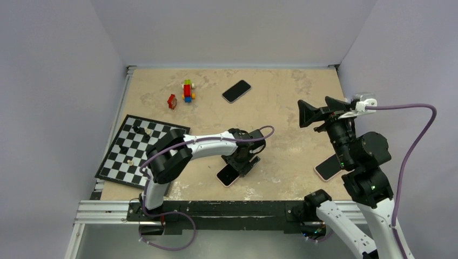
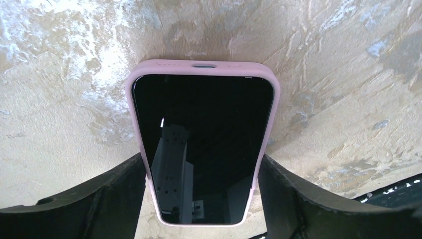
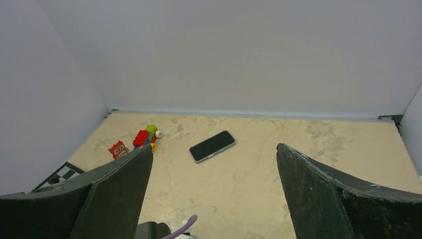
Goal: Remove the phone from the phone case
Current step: Pick up the phone at the center of the board.
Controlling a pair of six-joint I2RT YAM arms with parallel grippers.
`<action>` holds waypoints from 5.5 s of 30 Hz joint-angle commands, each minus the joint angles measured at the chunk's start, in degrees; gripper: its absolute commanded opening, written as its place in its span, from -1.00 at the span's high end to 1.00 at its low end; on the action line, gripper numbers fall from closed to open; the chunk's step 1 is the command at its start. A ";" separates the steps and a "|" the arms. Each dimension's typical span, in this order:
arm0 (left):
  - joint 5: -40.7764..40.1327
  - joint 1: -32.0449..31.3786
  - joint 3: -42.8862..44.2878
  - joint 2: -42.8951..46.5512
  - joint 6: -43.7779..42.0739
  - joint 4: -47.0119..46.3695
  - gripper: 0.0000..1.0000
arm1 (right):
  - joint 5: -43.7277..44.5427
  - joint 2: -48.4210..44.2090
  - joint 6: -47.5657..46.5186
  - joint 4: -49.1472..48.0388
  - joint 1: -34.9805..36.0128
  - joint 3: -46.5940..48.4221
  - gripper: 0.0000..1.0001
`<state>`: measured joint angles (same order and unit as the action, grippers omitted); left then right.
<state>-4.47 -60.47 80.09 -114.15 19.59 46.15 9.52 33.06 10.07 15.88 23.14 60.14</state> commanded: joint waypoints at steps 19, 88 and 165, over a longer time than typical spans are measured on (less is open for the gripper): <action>-25.63 -0.53 -14.53 33.40 -12.44 -18.88 0.75 | 28.74 8.17 14.69 13.80 -0.07 4.35 -0.97; -3.90 16.50 -29.51 68.74 39.45 -38.11 -1.00 | -33.20 39.08 76.34 -98.42 3.10 -33.95 1.00; 49.97 30.96 -24.91 48.53 45.54 -73.63 0.63 | -56.32 31.57 47.45 -66.79 8.28 -20.47 1.00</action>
<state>44.42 -29.04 50.89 -63.79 60.84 -22.59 -50.37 64.55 60.75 -50.09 31.00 35.48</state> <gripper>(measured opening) 0.214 0.139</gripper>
